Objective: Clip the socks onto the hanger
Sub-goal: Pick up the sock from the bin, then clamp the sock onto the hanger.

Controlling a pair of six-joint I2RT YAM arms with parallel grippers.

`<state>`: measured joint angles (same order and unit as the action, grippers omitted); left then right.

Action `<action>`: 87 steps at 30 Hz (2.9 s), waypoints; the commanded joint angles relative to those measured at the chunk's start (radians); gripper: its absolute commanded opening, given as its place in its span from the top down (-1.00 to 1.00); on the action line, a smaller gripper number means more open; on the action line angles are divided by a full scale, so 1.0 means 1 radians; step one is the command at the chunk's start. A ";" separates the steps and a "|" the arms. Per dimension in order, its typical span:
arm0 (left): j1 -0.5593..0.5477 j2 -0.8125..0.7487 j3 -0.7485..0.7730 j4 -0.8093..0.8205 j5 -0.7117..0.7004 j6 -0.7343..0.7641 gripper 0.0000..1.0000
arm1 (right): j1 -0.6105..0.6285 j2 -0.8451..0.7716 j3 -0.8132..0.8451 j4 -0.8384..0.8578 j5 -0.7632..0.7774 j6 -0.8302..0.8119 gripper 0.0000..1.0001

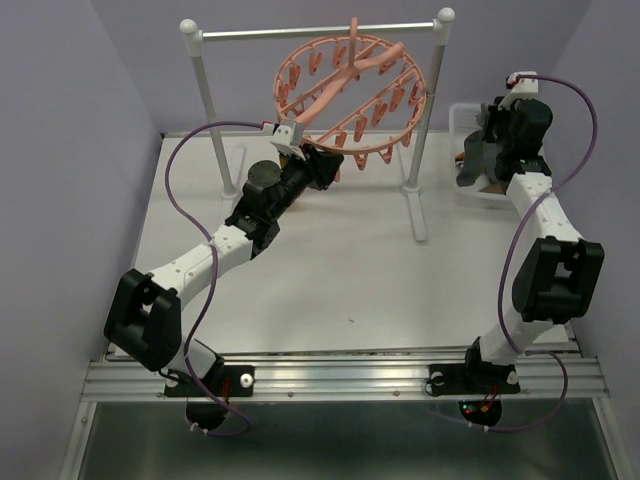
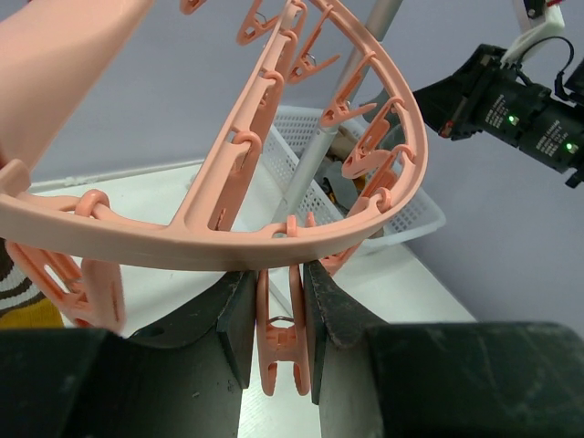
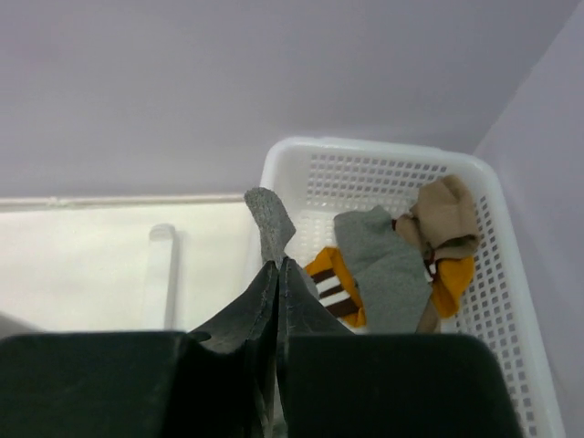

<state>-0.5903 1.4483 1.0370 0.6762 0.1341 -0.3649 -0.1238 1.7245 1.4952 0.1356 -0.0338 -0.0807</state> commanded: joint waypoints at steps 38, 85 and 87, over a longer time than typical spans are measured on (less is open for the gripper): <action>-0.091 -0.055 0.063 -0.105 -0.280 -0.258 1.00 | 0.851 -0.533 -0.707 0.462 0.224 -0.080 0.99; -0.112 0.015 0.161 -0.176 -0.392 -0.307 1.00 | 0.920 -0.393 -0.644 0.602 0.330 -0.185 0.99; -0.112 0.012 0.161 -0.178 -0.390 -0.307 1.00 | 0.920 -0.388 -0.644 0.616 0.341 -0.186 0.99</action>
<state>-0.7006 1.4754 1.1416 0.4801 -0.2192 -0.6640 0.7872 1.3327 0.8055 0.6514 0.2710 -0.2520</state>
